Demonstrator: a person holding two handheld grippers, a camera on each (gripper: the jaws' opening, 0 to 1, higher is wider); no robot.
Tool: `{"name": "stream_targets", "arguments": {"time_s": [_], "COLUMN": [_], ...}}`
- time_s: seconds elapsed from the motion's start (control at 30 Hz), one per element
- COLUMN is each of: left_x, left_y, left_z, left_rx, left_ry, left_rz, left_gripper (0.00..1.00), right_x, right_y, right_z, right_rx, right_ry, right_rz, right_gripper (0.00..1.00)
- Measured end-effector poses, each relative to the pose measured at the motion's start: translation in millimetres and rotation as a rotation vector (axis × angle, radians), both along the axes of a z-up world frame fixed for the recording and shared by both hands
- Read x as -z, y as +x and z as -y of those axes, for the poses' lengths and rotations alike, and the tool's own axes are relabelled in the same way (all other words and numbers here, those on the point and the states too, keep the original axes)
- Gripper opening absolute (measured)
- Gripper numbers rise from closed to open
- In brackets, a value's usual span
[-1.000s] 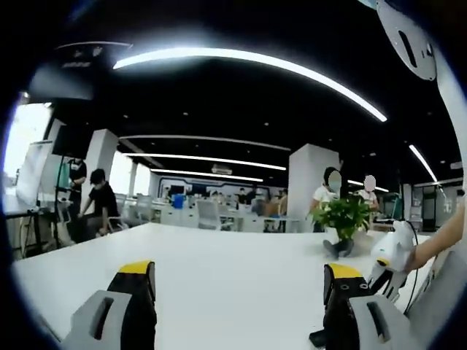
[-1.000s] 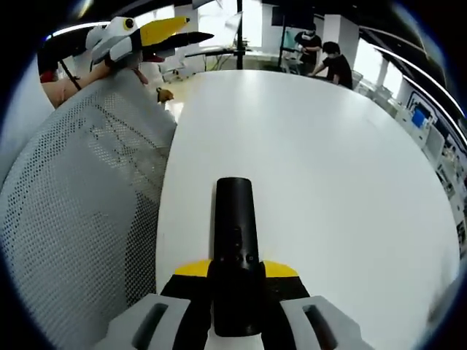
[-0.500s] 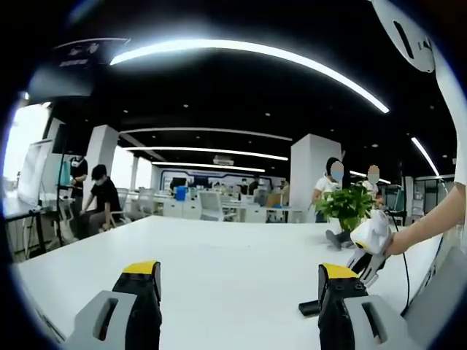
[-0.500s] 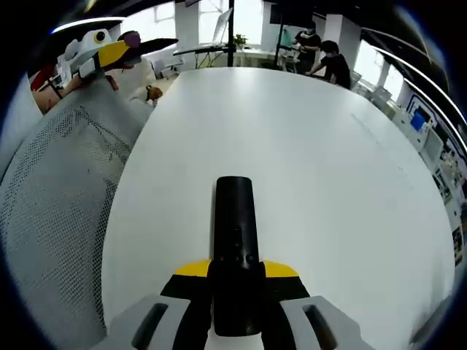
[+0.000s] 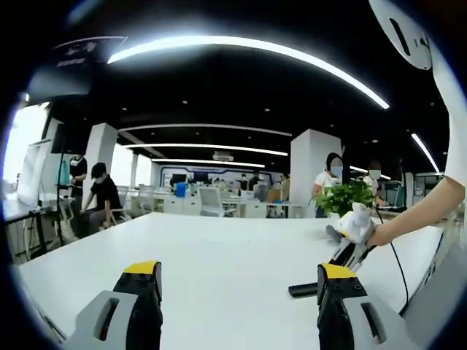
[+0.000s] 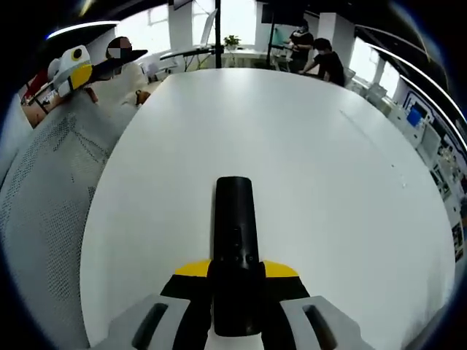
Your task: Press the specified remote control buttons in sequence, fully releasing each button before pressing the next.
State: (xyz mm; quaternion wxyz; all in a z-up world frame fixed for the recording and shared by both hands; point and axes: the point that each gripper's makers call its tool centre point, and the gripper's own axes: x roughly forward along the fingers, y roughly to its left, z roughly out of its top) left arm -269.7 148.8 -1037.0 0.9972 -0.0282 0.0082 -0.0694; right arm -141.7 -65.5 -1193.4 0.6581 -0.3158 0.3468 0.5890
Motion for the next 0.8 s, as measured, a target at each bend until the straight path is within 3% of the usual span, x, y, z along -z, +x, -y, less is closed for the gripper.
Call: {"name": "stream_targets", "arguments": {"time_s": [0.4,0.8], "left_x": [2.3,3.1], "left_y": [-0.2,-0.4], "left_z": [-3,-3], "left_rx": [-0.008,-0.003], "left_ry": [-0.008,-0.008], "left_rz": [-0.012,-0.015], "left_gripper": [0.90,0.89], "right_x": [1.1,0.6], "right_y": [35,51], "right_z": [-5,-7], "right_rx": [-0.007,-0.027], "right_ry": [-0.010,-0.011], "right_rz": [-0.013,-0.005], "right_gripper": [0.21,0.22]}}
